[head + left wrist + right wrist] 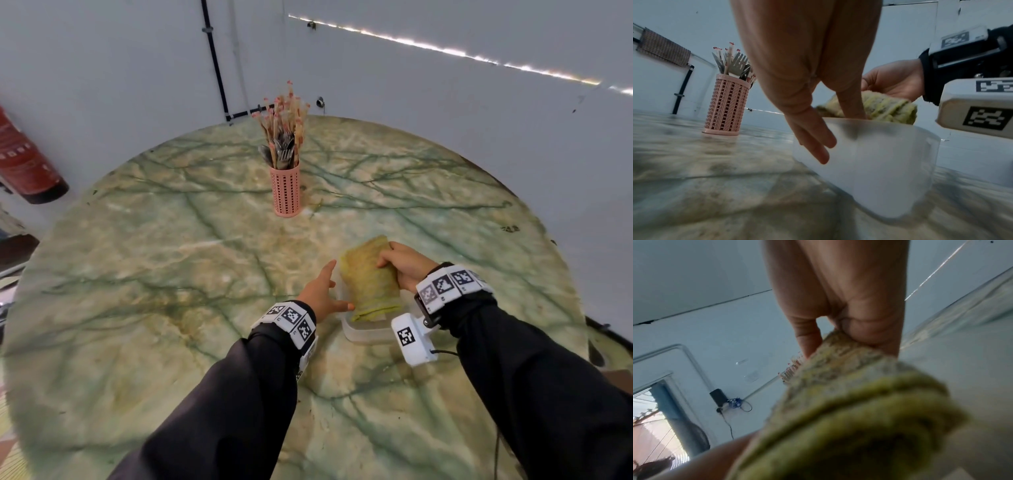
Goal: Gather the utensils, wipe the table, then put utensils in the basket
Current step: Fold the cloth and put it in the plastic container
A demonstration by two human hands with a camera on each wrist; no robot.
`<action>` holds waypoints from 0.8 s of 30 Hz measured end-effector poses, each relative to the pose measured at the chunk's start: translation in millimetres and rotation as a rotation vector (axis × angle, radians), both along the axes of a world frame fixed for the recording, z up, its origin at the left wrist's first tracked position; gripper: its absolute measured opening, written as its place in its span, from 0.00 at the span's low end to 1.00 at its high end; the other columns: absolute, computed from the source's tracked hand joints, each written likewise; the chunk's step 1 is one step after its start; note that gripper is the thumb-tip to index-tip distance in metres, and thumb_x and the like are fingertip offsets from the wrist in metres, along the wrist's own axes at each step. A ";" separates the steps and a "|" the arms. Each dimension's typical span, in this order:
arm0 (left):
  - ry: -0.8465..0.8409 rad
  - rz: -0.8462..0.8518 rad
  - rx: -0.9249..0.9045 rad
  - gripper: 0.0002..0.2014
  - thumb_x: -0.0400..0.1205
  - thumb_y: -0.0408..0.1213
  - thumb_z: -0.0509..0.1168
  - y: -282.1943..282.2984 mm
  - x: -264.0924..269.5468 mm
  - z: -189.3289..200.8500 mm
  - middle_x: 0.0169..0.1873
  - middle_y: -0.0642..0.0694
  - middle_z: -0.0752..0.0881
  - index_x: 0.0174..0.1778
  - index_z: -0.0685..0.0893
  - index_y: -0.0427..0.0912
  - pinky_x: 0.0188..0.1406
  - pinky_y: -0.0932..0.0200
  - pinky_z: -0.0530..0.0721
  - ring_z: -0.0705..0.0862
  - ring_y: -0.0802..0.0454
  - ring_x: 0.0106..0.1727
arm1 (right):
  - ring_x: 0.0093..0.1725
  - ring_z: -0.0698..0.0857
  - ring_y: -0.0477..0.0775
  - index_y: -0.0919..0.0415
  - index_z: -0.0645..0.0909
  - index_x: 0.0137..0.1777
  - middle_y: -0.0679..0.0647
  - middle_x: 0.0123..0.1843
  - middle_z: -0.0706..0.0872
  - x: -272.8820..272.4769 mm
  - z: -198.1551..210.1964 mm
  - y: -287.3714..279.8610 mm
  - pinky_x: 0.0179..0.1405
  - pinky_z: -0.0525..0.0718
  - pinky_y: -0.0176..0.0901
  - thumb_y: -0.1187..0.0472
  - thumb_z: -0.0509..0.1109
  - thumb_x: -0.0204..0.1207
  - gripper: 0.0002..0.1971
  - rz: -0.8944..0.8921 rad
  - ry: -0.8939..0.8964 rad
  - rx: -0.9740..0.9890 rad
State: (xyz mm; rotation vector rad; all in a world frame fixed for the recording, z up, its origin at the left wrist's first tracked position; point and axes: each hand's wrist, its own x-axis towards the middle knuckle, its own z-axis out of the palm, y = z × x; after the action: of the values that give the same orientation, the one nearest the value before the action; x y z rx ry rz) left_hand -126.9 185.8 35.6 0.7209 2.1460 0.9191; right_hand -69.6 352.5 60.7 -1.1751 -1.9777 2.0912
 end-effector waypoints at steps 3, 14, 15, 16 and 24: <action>-0.002 0.005 0.004 0.50 0.71 0.37 0.76 -0.4 -1.9 -0.6 0.70 0.38 0.75 0.82 0.49 0.48 0.68 0.51 0.74 0.74 0.44 0.71 | 0.35 0.81 0.58 0.66 0.74 0.49 0.60 0.35 0.81 4.8 -1.4 -0.6 0.32 0.85 0.45 0.76 0.48 0.74 0.14 0.017 -0.041 -0.195; -0.011 0.014 0.012 0.49 0.72 0.38 0.76 -2.8 -4.6 0.3 0.71 0.38 0.74 0.82 0.49 0.48 0.67 0.53 0.72 0.74 0.43 0.71 | 0.64 0.77 0.64 0.68 0.70 0.70 0.66 0.68 0.77 0.6 -32.3 7.7 0.59 0.77 0.47 0.67 0.69 0.73 0.25 0.315 -0.570 0.500; -0.011 0.015 0.013 0.49 0.72 0.38 0.76 -3.0 -4.8 -0.1 0.71 0.38 0.74 0.82 0.49 0.49 0.67 0.54 0.72 0.74 0.43 0.71 | 0.65 0.77 0.65 0.67 0.69 0.70 0.66 0.68 0.76 1.6 -31.3 7.9 0.58 0.76 0.48 0.67 0.68 0.75 0.24 0.333 -0.572 0.569; -0.011 0.014 0.015 0.49 0.72 0.38 0.76 -3.0 -5.0 -0.1 0.71 0.39 0.74 0.82 0.49 0.49 0.67 0.54 0.72 0.74 0.43 0.71 | 0.64 0.78 0.65 0.66 0.68 0.70 0.66 0.67 0.77 2.1 -29.7 7.2 0.57 0.76 0.48 0.66 0.67 0.76 0.23 0.340 -0.559 0.621; 0.073 -0.062 -0.027 0.47 0.73 0.38 0.75 -0.8 -6.3 3.1 0.79 0.41 0.64 0.82 0.52 0.47 0.76 0.53 0.66 0.68 0.44 0.77 | 0.78 0.66 0.60 0.50 0.63 0.79 0.58 0.82 0.55 10.3 -30.9 -6.7 0.75 0.66 0.45 0.69 0.68 0.74 0.35 0.707 -0.412 0.947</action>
State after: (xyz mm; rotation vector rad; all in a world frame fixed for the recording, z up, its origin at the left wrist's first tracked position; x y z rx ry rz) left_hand -133.2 185.0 38.7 0.8134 2.1826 0.8414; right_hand -59.3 345.8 29.8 -0.7691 -3.3152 0.6893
